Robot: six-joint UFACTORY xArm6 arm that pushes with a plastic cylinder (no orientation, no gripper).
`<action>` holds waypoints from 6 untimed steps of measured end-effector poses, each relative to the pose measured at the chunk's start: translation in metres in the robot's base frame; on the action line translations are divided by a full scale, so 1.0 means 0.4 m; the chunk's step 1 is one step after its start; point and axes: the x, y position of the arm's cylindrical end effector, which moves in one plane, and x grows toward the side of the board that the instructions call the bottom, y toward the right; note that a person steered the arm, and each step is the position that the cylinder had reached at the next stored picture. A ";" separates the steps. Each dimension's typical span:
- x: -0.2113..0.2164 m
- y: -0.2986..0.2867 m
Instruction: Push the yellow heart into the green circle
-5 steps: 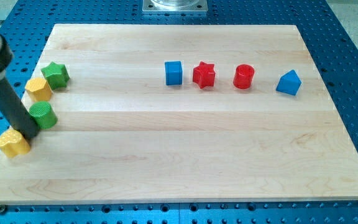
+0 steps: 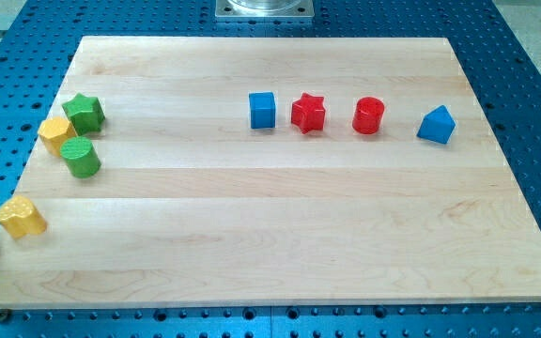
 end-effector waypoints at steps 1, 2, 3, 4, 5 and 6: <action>0.003 0.095; -0.018 0.210; 0.058 0.222; 0.061 0.246; 0.045 0.287; 0.056 0.300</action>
